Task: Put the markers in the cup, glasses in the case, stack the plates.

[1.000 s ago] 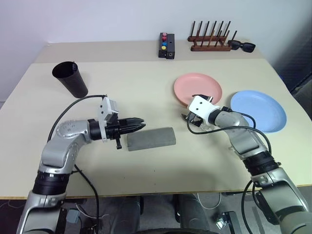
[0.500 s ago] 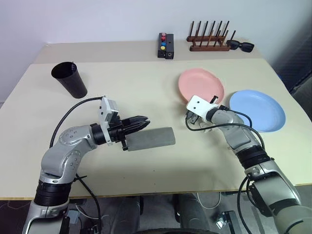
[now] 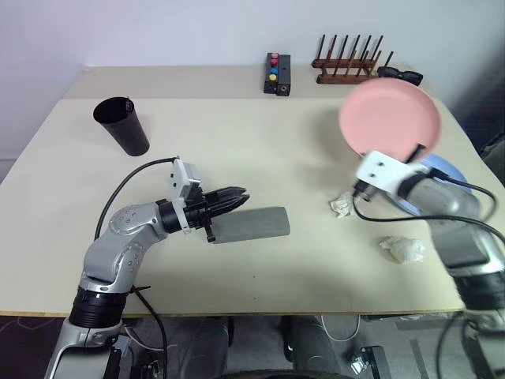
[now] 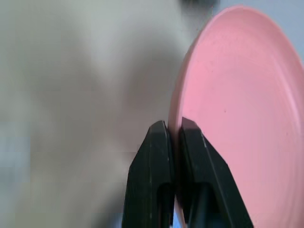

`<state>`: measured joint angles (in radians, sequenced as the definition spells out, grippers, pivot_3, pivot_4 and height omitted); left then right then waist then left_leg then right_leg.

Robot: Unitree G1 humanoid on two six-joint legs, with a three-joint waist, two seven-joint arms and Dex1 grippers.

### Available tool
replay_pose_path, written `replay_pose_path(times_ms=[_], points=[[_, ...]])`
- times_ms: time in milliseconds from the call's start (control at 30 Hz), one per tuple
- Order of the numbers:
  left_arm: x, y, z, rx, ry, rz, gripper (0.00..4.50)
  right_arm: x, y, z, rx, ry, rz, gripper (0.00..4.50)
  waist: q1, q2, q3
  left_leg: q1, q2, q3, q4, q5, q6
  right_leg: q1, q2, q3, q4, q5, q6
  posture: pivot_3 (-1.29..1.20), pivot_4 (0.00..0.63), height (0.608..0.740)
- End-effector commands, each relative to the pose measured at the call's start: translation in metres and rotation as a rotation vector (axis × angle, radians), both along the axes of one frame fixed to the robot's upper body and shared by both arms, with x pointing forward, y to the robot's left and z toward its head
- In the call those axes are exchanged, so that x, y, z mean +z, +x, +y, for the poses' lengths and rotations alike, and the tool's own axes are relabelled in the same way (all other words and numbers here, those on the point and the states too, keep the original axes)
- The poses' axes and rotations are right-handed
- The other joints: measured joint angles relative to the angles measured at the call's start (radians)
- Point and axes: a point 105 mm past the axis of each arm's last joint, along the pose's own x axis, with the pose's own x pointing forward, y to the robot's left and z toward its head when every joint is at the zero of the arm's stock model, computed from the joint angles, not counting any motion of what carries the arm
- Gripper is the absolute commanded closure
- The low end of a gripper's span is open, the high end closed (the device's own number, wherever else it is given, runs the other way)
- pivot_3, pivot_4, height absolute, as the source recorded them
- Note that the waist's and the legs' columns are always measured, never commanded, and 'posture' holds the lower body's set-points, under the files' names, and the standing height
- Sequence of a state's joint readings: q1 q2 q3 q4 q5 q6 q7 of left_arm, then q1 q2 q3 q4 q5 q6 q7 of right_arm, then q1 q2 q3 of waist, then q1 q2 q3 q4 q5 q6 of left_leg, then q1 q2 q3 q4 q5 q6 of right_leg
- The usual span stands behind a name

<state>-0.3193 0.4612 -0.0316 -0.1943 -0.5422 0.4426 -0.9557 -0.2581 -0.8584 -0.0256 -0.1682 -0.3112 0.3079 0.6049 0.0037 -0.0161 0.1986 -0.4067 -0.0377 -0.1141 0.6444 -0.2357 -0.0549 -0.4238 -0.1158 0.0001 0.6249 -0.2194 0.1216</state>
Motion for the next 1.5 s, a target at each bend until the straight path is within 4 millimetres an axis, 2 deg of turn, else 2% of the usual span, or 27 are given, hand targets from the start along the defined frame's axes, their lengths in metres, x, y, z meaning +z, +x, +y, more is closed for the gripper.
replay_pose_path(times_ms=[33, 167, 333, 433, 633, 733, 800, 967, 1067, 1133, 1200, 1300, 1433, 1500], points=[[0.01, 0.002, -0.01, -0.047, -0.024, -0.055, 3.83, 0.016, -0.018, -0.013, -0.036, 0.003, -0.015, 4.46, -0.011, 0.0, 0.0, 0.0, 0.0, 0.0, 0.0, 0.0, 0.0, 0.0, 0.0, 0.0, 0.0, 0.0, 0.0, 0.0, 0.15, 0.739], [0.01, 0.003, -0.016, -0.071, -0.032, -0.057, 3.83, 0.009, -0.027, -0.025, -0.088, 0.018, 0.012, 4.46, -0.024, 0.001, -0.001, 0.001, 0.001, 0.001, 0.001, 0.0, 0.0, 0.0, 0.0, 0.0, 0.001, 0.0, -0.001, 0.0, 0.15, 0.739], [0.009, 0.002, -0.019, -0.078, -0.038, -0.058, 3.83, -0.006, -0.031, -0.042, -0.143, 0.027, 0.055, 4.46, -0.016, 0.001, -0.001, 0.0, 0.001, 0.001, 0.001, 0.0, 0.0, 0.0, 0.0, 0.0, 0.001, 0.0, 0.0, 0.0, 0.15, 0.739], [0.008, 0.002, -0.016, -0.065, -0.039, -0.056, 3.83, -0.008, -0.027, -0.046, -0.154, 0.035, 0.051, 3.46, -0.015, 0.001, -0.001, 0.0, 0.0, 0.001, 0.001, 0.0, 0.0, 0.0, 0.0, 0.0, 0.001, 0.0, -0.001, 0.0, 0.15, 0.739], [0.008, 0.003, -0.014, -0.048, -0.037, -0.057, 3.83, 0.002, -0.025, -0.053, -0.151, -0.026, 0.019, 0.42, -0.015, 0.001, -0.001, 0.0, 0.0, 0.001, 0.001, 0.0, 0.0, 0.0, 0.0, 0.0, 0.001, 0.0, -0.001, 0.0, 0.15, 0.739], [0.009, 0.006, -0.012, -0.033, -0.036, -0.062, 3.83, 0.019, -0.027, -0.037, -0.056, 0.027, -0.014, 0.42, -0.016, 0.001, -0.001, 0.0, 0.0, 0.001, 0.001, 0.0, 0.0, 0.0, 0.0, 0.0, 0.001, 0.0, -0.001, 0.0, 0.15, 0.739], [0.01, 0.007, -0.011, -0.029, -0.037, -0.064, 3.83, 0.023, -0.03, -0.019, 0.039, 0.077, -0.005, 0.42, -0.016, 0.001, -0.001, 0.0, 0.0, 0.001, 0.001, 0.0, 0.0, 0.0, 0.0, 0.0, 0.001, 0.0, -0.001, 0.0, 0.15, 0.739], [0.01, 0.01, -0.01, -0.019, -0.032, -0.072, 3.83, 0.006, -0.037, 0.029, 0.212, 0.301, 0.102, 0.42, -0.016, 0.001, -0.001, 0.0, 0.001, 0.0, 0.001, 0.0, 0.0, 0.001, 0.0, 0.0, 0.001, 0.0, 0.0, 0.0, 0.15, 0.739], [0.011, 0.01, -0.01, -0.013, -0.034, -0.077, 3.83, -0.004, -0.036, 0.042, 0.229, 0.391, 0.137, 0.42, -0.015, 0.001, -0.001, 0.0, 0.0, 0.0, 0.001, 0.0, 0.0, 0.001, 0.0, 0.0, 0.001, 0.0, 0.0, 0.0, 0.15, 0.739], [0.013, 0.009, -0.009, -0.004, -0.048, -0.076, 3.83, -0.017, -0.035, 0.052, 0.221, 0.509, 0.179, 0.42, -0.014, 0.001, -0.001, 0.0, 0.0, 0.0, 0.001, 0.0, 0.0, 0.001, 0.0, 0.0, 0.0, 0.0, -0.001, 0.0, 0.15, 0.739], [0.013, 0.007, -0.009, -0.003, -0.053, -0.074, 3.83, -0.029, -0.031, 0.055, 0.177, 0.597, 0.208, 0.42, -0.015, 0.001, -0.001, 0.0, 0.0, 0.0, 0.001, 0.0, 0.0, 0.001, 0.0, 0.0, 0.0, 0.0, -0.001, 0.0, 0.15, 0.739], [0.012, 0.005, -0.01, -0.009, -0.054, -0.064, 3.83, -0.044, -0.021, 0.045, 0.079, 0.626, 0.212, 0.42, -0.015, 0.001, -0.001, 0.0, 0.0, -0.001, 0.001, 0.0, 0.0, 0.001, 0.0, 0.0, 0.0, 0.0, -0.001, 0.0, 0.15, 0.739], [0.009, 0.002, -0.011, -0.018, -0.038, -0.048, 3.83, -0.054, -0.018, 0.043, 0.041, 0.632, 0.229, 0.42, -0.015, 0.001, -0.001, 0.0, 0.0, 0.0, 0.001, 0.0, 0.0, 0.001, 0.0, 0.0, 0.0, 0.0, -0.001, 0.0, 0.15, 0.739], [0.009, 0.002, -0.011, -0.017, -0.038, -0.048, 3.83, -0.055, -0.017, 0.042, 0.029, 0.642, 0.228, 0.94, -0.016, 0.001, -0.001, 0.0, 0.0, 0.0, 0.001, 0.0, 0.0, 0.001, 0.0, 0.0, 0.0, 0.0, -0.001, 0.0, 0.15, 0.739]])
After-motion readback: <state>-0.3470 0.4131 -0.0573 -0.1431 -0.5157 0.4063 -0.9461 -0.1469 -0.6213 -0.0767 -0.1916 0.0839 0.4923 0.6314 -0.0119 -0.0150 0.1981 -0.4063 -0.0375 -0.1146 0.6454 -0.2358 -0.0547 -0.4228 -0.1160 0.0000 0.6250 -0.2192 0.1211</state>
